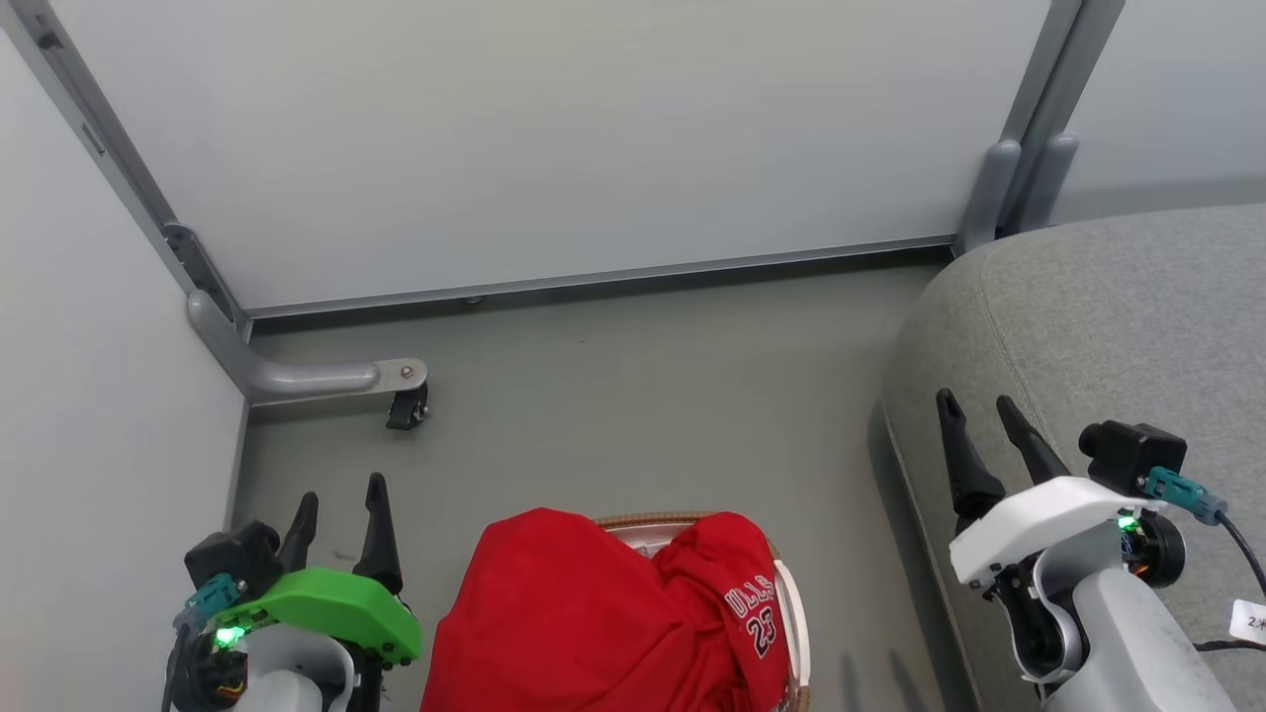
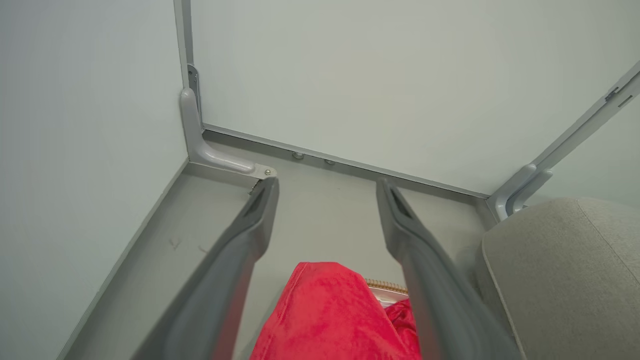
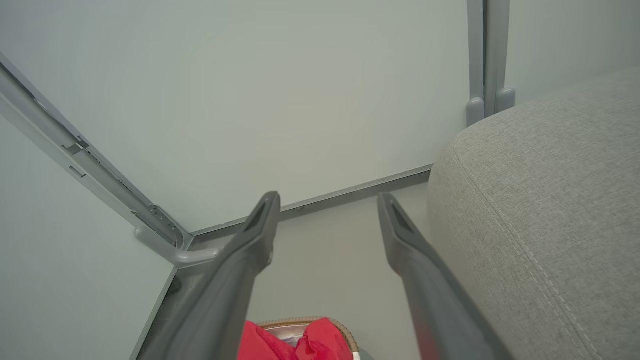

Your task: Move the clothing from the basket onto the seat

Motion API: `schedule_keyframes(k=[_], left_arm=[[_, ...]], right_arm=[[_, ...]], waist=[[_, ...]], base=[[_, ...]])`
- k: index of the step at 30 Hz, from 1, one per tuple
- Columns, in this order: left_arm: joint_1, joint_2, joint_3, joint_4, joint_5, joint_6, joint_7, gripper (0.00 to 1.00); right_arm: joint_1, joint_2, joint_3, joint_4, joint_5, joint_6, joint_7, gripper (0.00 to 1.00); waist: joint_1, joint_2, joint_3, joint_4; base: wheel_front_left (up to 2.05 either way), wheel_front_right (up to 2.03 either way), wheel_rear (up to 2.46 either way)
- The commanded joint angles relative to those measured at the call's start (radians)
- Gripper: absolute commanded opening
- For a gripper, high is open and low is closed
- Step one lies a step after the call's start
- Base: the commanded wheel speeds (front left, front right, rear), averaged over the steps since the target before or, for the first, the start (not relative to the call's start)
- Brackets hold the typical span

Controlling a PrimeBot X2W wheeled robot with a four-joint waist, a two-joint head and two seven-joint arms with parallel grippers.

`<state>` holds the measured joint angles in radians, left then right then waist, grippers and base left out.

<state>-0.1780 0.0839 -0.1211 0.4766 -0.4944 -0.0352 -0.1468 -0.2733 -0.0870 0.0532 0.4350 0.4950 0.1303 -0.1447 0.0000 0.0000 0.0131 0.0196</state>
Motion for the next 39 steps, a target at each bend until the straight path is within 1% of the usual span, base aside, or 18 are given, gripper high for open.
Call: schedule_keyframes(k=[1,11,25,33,39], left_arm=[[-0.032,0.012,-0.003,0.0,0.029,0.006,-0.01,1.0],[-0.005,0.013,-0.017,0.005,0.121,0.021,-0.034,1.0],[0.047,-0.003,0.0,-0.011,0.228,0.033,-0.065,1.0],[0.072,-0.016,0.011,-0.009,0.288,0.022,-0.081,1.0],[0.055,-0.022,0.009,0.002,0.333,0.015,-0.093,1.0]], right_arm=[[-0.023,-0.008,0.001,0.002,-0.034,0.0,-0.012,1.0],[0.001,0.001,0.001,0.026,-0.135,0.0,-0.037,1.0],[0.032,0.01,-0.009,0.04,-0.264,0.0,-0.068,1.0],[0.046,0.018,-0.03,0.049,-0.329,0.0,-0.084,1.0],[0.026,0.021,-0.024,0.04,-0.374,0.0,-0.096,1.0]], waist=[[0.0,0.0,-0.002,0.001],[0.0,0.0,-0.014,0.001],[0.0,0.0,-0.019,0.0],[0.0,0.0,-0.012,0.0],[0.0,0.0,0.033,-0.014]], base=[[0.0,0.0,0.0],[0.0,0.0,0.0],[0.0,0.0,0.0],[0.0,0.0,0.0],[0.0,0.0,0.0]])
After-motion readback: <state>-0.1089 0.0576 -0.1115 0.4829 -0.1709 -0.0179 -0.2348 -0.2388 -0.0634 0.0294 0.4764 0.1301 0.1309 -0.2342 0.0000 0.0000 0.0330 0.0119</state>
